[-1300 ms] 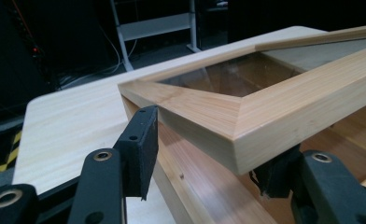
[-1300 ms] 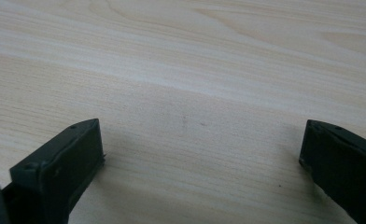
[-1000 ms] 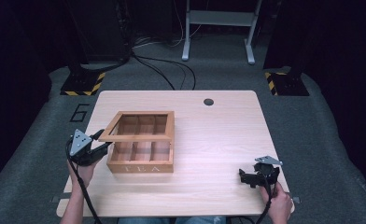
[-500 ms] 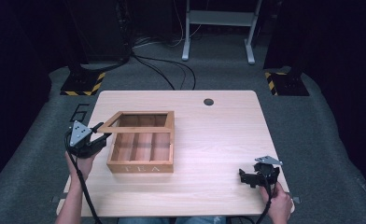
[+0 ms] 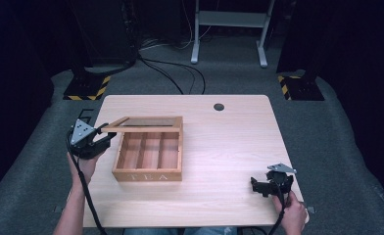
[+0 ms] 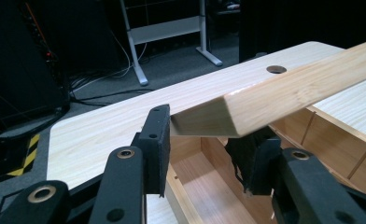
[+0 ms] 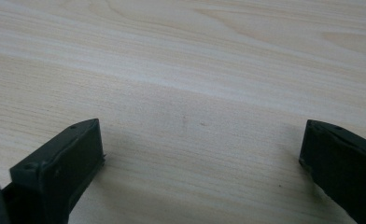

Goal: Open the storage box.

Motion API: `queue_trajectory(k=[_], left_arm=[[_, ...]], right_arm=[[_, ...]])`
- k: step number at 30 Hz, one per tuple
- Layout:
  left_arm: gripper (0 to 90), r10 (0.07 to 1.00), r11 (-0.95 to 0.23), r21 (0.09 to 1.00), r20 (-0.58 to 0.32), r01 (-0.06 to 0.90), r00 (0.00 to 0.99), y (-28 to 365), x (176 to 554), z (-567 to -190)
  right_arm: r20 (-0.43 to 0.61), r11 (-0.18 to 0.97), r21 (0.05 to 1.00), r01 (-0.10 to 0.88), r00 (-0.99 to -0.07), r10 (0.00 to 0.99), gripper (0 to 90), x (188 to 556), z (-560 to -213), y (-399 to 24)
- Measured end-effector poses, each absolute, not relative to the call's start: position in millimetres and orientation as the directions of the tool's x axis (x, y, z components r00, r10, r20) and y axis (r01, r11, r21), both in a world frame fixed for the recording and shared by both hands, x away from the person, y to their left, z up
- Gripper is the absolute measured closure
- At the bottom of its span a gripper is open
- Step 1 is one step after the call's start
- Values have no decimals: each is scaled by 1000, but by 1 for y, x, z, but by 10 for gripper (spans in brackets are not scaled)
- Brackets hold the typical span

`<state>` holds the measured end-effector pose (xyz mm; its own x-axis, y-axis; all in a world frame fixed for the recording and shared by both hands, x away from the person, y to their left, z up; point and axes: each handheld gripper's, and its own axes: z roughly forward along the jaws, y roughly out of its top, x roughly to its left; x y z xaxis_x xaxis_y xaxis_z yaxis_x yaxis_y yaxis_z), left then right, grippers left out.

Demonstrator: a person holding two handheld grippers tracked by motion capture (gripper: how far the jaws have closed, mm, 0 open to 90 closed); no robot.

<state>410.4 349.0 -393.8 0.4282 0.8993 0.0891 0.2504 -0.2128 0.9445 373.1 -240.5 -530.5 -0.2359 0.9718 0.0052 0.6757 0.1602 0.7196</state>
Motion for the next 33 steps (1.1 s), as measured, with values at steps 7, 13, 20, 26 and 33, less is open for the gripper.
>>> queue_trajectory(k=[7, 13, 20, 26, 33], left_arm=[[600, 898, -216, 943, 90, 253, 430, 349, 415, -389], [603, 896, -215, 940, 82, 264, 435, 351, 420, -383], [605, 894, -213, 938, 76, 272, 441, 352, 425, -378], [607, 893, -214, 937, 73, 276, 444, 352, 428, -375], [612, 892, -219, 934, 74, 282, 447, 352, 433, -370]], right_arm=[[4, 162, 720, 675, -238, 971, 0, 373, -530, -241], [6, 160, 719, 676, -236, 972, 0, 373, -530, -241], [3, 164, 720, 674, -239, 971, 0, 373, -531, -241], [5, 160, 720, 676, -236, 972, 0, 373, -530, -241], [5, 160, 720, 675, -236, 972, 0, 373, -531, -241]])
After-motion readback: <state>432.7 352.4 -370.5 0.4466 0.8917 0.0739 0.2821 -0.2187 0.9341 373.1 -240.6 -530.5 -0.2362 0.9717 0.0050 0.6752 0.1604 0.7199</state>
